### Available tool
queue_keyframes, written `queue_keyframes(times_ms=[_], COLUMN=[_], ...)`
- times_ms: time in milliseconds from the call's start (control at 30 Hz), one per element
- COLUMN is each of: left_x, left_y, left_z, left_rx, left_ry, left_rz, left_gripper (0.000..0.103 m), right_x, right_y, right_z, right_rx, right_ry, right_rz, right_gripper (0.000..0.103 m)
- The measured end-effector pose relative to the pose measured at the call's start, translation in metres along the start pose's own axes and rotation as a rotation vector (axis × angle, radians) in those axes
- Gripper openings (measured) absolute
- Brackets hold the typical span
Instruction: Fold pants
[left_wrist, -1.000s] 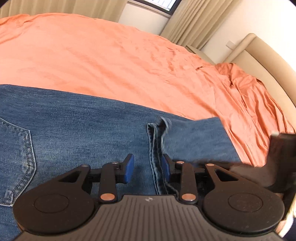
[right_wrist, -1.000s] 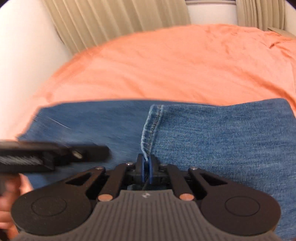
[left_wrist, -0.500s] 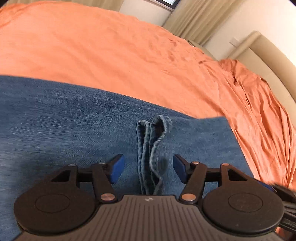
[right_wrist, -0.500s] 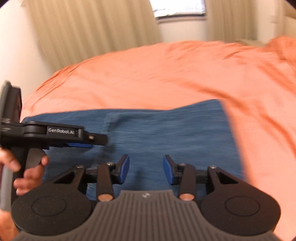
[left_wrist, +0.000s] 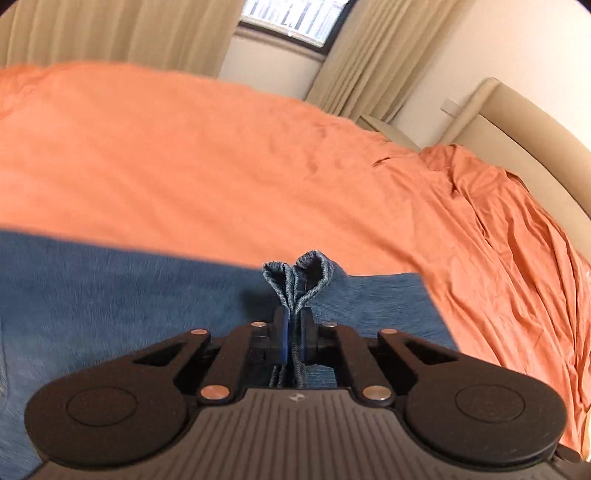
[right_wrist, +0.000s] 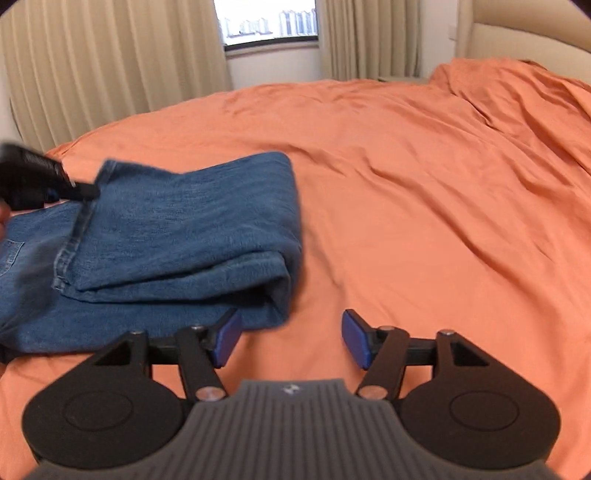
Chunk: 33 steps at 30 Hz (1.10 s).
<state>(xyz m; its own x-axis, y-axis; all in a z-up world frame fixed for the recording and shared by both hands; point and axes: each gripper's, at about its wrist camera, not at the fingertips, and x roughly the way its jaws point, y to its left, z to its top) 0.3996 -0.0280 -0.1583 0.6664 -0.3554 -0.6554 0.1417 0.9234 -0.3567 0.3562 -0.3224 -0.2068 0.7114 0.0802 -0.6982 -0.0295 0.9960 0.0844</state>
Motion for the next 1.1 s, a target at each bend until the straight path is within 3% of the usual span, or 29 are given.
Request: queue_keyframes(times_ms=[100, 133, 167, 200, 233, 300, 433, 600, 667, 733, 767, 833, 967, 1033, 1100], left_x=[-0.014, -0.016, -0.016, -0.012, -0.005, 0.015, 0.058, 0.071, 0.066, 0.056, 0.053, 0.037, 0.007, 0.006, 0.016], left_y=[-0.009, -0.011, -0.011, -0.01, -0.007, -0.004, 0.006, 0.002, -0.004, -0.006, -0.01, -0.012, -0.025, -0.034, -0.037], left_z=[0.015, 0.019, 0.022, 0.022, 0.02, 0.011, -0.013, -0.016, -0.015, -0.014, -0.012, -0.014, -0.027, -0.039, -0.049], left_rx=[0.03, 0.045, 0.058, 0.069, 0.073, 0.091, 0.112, 0.128, 0.164, 0.182, 0.182, 0.164, 0.142, 0.173, 0.205], left_ry=[-0.012, -0.009, 0.001, 0.021, 0.05, 0.098, 0.182, 0.186, 0.188, 0.168, 0.154, 0.13, 0.115, 0.136, 0.187], left_rz=[0.013, 0.032, 0.053, 0.072, 0.093, 0.159, 0.277, 0.316, 0.316, 0.325, 0.332, 0.303, 0.174, 0.167, 0.209], left_gripper=[0.006, 0.006, 0.006, 0.006, 0.006, 0.005, 0.002, 0.001, 0.003, 0.016, 0.016, 0.016, 0.016, 0.016, 0.013], right_x=[0.016, 0.017, 0.017, 0.017, 0.019, 0.022, 0.028, 0.024, 0.012, -0.007, -0.01, -0.005, 0.019, 0.025, 0.032], right_y=[-0.001, -0.004, -0.01, -0.014, -0.017, -0.028, -0.031, -0.044, -0.048, -0.05, -0.051, -0.045, -0.03, -0.019, -0.012], right_z=[0.01, 0.011, 0.013, 0.014, 0.013, 0.008, -0.001, -0.005, 0.0, 0.007, 0.014, 0.024, 0.031, 0.023, 0.017], right_rx=[-0.007, 0.009, 0.032, 0.05, 0.061, 0.088, 0.097, 0.133, 0.138, 0.153, 0.158, 0.143, 0.138, 0.08, 0.031], right_ry=[-0.027, -0.037, -0.035, -0.026, -0.021, 0.001, 0.046, 0.091, 0.056, -0.02, -0.057, -0.1, -0.086, -0.069, -0.047], right_rz=[-0.01, 0.007, 0.036, 0.043, 0.021, 0.036, 0.076, 0.111, 0.093, 0.095, 0.096, 0.09, 0.132, 0.114, 0.096], right_gripper=[0.052, 0.039, 0.033, 0.013, 0.003, 0.0, 0.0, 0.0, 0.0, 0.006, 0.006, 0.006, 0.007, 0.02, 0.024])
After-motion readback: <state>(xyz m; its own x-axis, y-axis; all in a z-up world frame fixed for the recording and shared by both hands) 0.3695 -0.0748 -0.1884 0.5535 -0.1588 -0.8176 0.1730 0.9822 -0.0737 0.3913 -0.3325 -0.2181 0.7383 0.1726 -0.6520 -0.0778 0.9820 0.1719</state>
